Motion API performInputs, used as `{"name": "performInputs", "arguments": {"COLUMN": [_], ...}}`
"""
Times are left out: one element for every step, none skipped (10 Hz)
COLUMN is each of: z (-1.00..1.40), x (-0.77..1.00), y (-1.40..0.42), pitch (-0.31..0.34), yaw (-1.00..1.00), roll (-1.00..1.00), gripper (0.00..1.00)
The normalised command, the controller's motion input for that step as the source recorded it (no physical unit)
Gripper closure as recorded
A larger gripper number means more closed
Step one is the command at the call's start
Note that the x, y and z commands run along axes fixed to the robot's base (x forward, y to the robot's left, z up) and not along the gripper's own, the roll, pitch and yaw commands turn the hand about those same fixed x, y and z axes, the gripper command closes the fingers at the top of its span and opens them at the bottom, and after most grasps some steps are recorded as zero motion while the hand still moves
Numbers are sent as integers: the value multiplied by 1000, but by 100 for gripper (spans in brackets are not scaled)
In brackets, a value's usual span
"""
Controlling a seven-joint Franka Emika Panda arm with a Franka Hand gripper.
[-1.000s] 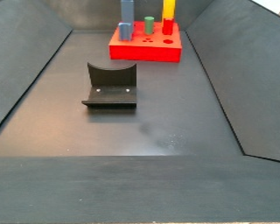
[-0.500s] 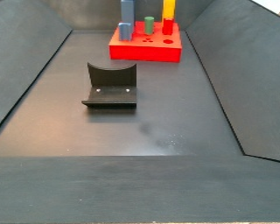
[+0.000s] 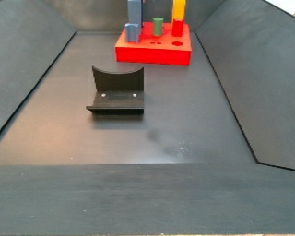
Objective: Pick up the rectangle object. Move up. Place the rectangle object on the fixture. Regrasp the rectangle object. Move to above the board. Insert the rectangle object.
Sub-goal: Insert the rectangle object.
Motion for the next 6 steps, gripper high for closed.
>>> {"name": "performInputs", "arguments": {"z": [-329,-269,-211,-54,-11,0], "x": [211,160,57,0,-3,0], "y": [-160,-131,-97,-103,0,0], "pitch": [0,0,0,-53,-63,0], "yaw": [-83,-66,-31,-43,0,0], "roll": [81,67,63,0,0,0], "gripper": [100,100,100,100,100,100]}}
